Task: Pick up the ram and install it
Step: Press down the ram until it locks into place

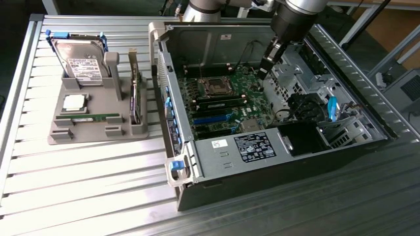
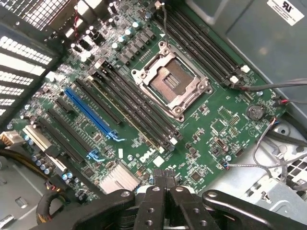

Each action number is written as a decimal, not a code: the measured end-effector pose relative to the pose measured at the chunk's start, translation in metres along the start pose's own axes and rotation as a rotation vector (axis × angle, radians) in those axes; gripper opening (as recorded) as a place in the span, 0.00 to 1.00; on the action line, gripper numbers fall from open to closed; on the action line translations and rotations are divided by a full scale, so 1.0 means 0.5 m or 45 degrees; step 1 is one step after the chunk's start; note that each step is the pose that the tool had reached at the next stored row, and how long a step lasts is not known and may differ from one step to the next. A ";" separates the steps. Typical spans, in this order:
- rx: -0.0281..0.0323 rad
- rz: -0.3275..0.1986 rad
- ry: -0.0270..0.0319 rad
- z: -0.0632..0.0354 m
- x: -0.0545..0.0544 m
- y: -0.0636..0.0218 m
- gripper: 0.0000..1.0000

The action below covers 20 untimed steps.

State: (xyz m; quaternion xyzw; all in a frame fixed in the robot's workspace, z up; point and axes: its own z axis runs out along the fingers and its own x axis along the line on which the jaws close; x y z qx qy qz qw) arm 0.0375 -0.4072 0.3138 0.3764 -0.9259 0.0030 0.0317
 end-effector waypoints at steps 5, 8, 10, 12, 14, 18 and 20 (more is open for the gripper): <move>-0.0045 0.073 -0.0014 0.005 0.000 0.000 0.09; -0.0081 0.133 -0.0024 0.007 0.000 0.000 0.09; -0.0114 0.187 -0.0034 0.009 -0.001 0.000 0.09; -0.0150 0.244 -0.0045 0.011 -0.001 0.000 0.09; -0.0162 0.266 -0.0049 0.011 -0.001 0.000 0.09; -0.0212 0.347 -0.0064 0.014 -0.001 0.000 0.09; -0.0227 0.372 -0.0068 0.014 -0.001 0.000 0.09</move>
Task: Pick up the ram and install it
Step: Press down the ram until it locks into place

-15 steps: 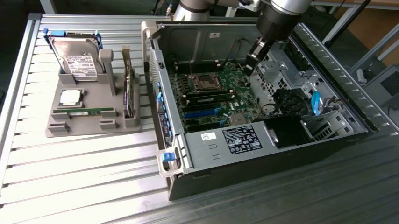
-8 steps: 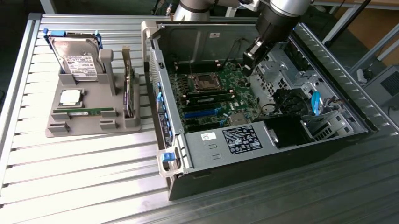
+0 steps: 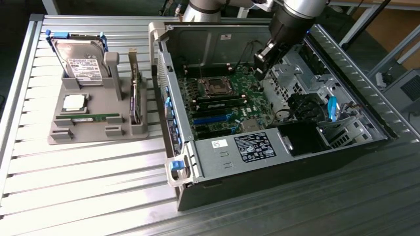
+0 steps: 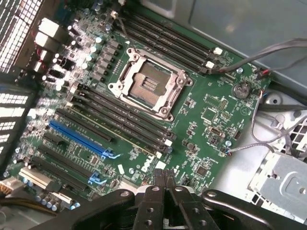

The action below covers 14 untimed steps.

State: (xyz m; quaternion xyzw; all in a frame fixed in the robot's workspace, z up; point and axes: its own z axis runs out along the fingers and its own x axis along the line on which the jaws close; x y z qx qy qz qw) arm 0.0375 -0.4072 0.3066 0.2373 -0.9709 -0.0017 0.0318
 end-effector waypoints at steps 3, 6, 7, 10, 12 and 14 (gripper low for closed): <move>-0.0045 0.074 -0.0013 0.002 0.000 0.000 0.09; -0.0082 0.133 -0.0024 0.004 0.000 0.000 0.09; -0.0086 0.141 -0.0026 0.004 0.000 0.000 0.09; -0.0115 0.189 -0.0035 0.005 0.000 0.000 0.09; -0.0139 0.228 -0.0042 0.006 0.000 0.000 0.09; -0.0175 0.287 -0.0053 0.008 -0.001 0.000 0.09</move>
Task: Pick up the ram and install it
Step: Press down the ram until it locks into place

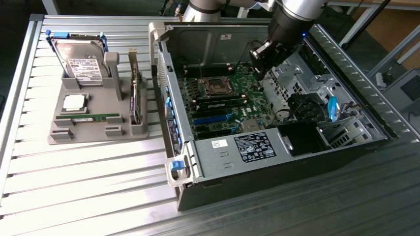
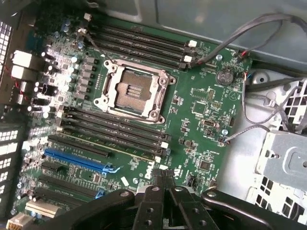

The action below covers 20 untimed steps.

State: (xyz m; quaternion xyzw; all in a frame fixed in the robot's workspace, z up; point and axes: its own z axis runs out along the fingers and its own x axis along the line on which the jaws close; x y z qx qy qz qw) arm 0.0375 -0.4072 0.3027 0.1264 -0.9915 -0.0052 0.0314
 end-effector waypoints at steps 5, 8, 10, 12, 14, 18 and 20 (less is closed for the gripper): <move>-0.0088 0.143 -0.0026 0.003 0.000 0.000 0.09; -0.0121 0.200 -0.0037 0.005 0.000 0.000 0.09; -0.0132 0.217 -0.0040 0.005 0.000 0.000 0.09; -0.0157 0.261 -0.0047 0.006 0.000 0.000 0.09; -0.0197 0.326 -0.0060 0.008 -0.001 0.000 0.09; -0.0289 0.479 -0.0087 0.012 -0.001 0.000 0.09; -0.0290 0.479 -0.0087 0.012 -0.001 0.000 0.09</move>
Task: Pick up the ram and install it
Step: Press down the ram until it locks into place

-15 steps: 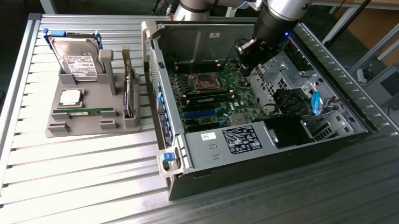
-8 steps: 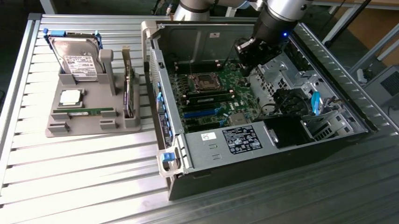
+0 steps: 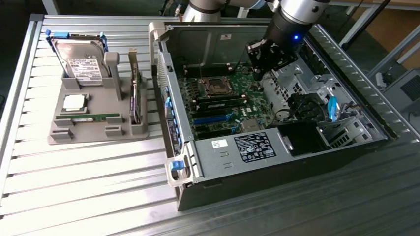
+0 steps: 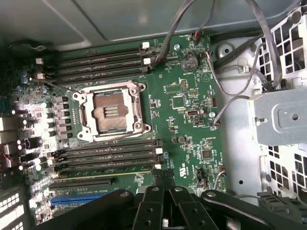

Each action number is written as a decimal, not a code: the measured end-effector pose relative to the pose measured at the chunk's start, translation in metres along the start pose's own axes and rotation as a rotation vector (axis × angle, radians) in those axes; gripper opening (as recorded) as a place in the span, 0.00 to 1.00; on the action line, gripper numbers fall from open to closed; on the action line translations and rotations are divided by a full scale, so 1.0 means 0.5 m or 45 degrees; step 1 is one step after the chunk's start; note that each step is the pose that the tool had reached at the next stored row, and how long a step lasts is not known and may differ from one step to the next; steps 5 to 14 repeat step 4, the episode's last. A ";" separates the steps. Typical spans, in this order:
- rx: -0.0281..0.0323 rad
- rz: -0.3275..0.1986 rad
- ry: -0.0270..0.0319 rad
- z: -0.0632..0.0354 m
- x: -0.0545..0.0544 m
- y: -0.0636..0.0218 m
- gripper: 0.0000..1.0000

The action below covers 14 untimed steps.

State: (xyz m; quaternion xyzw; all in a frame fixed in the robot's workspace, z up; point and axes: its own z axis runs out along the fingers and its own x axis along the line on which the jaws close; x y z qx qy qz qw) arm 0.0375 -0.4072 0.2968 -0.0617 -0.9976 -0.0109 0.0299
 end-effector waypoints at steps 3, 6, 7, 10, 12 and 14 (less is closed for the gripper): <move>0.0001 0.000 0.0000 0.000 0.000 0.000 0.09; 0.0000 0.000 0.0000 0.000 0.000 0.000 0.09; 0.0000 0.000 0.0000 0.000 0.000 0.000 0.09; 0.0000 0.000 0.0000 0.000 0.000 0.000 0.09; 0.0000 0.000 0.0000 0.000 0.000 0.000 0.09; 0.0000 0.000 0.0000 0.000 0.000 0.000 0.09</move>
